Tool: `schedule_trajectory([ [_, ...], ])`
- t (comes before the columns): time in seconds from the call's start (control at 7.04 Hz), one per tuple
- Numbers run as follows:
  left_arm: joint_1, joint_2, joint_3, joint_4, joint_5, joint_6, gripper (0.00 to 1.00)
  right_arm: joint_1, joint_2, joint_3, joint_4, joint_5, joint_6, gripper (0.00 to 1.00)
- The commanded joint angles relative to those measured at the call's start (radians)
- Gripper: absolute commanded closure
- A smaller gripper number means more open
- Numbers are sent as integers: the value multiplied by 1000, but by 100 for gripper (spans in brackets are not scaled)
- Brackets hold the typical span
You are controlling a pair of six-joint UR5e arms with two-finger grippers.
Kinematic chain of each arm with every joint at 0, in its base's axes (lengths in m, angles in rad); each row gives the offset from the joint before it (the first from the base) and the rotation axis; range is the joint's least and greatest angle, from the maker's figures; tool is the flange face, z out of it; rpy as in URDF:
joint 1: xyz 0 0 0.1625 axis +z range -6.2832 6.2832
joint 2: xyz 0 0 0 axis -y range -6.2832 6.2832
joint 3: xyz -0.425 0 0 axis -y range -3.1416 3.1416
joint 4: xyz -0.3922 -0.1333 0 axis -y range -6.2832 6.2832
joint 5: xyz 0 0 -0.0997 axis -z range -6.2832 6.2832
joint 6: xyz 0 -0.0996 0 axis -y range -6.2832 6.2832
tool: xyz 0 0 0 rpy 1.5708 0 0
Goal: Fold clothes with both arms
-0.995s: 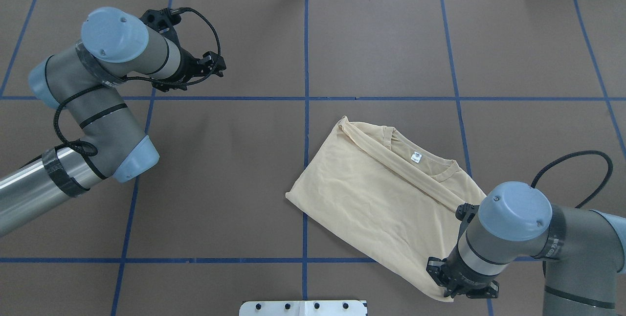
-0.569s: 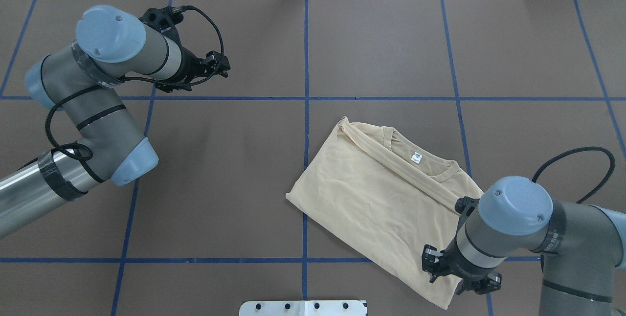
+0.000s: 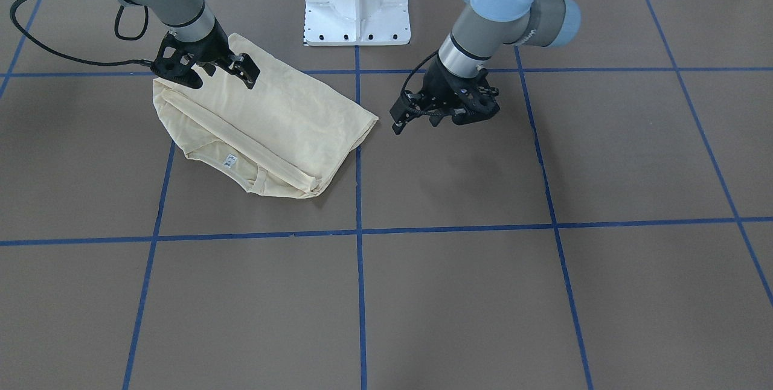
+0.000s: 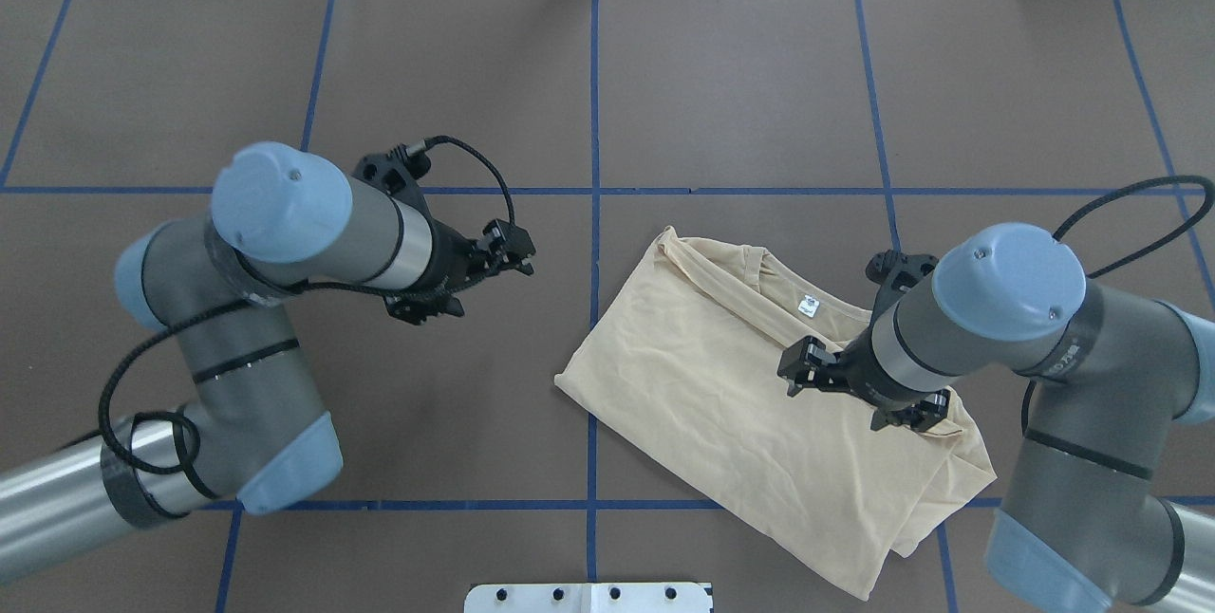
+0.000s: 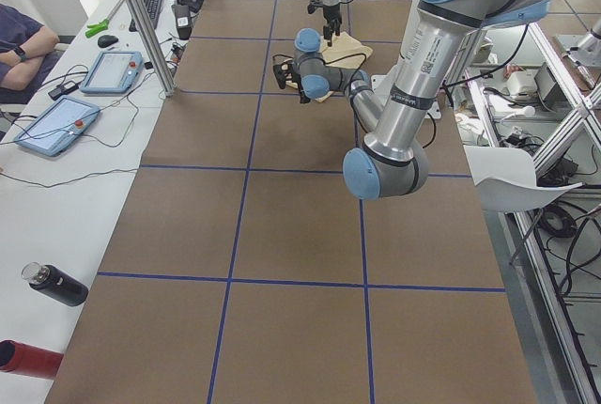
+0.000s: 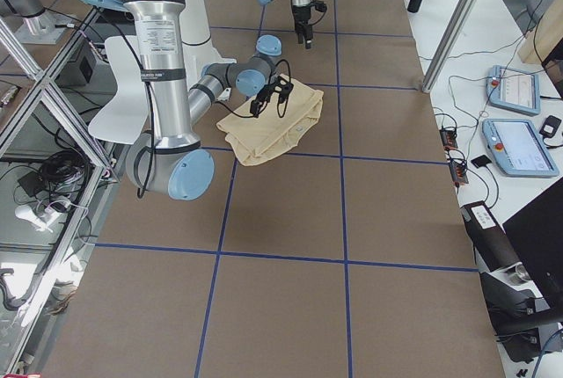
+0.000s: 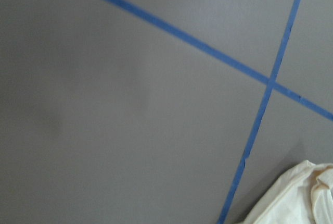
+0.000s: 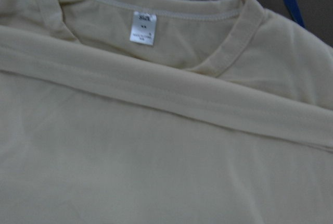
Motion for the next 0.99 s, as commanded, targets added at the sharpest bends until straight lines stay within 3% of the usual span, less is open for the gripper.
schedule_trajectory([
  [0.0, 158, -6, -3, 6, 93, -195, 1, 96, 49, -15, 1, -12, -152, 0],
  [0.43, 173, -58, 99, 7, 120, -228, 2, 142, 53, -16, 5, -2, -234, 0],
  [0.85, 159, -66, 104, 7, 136, -216, 4, 144, 54, -16, 5, -2, -234, 0],
])
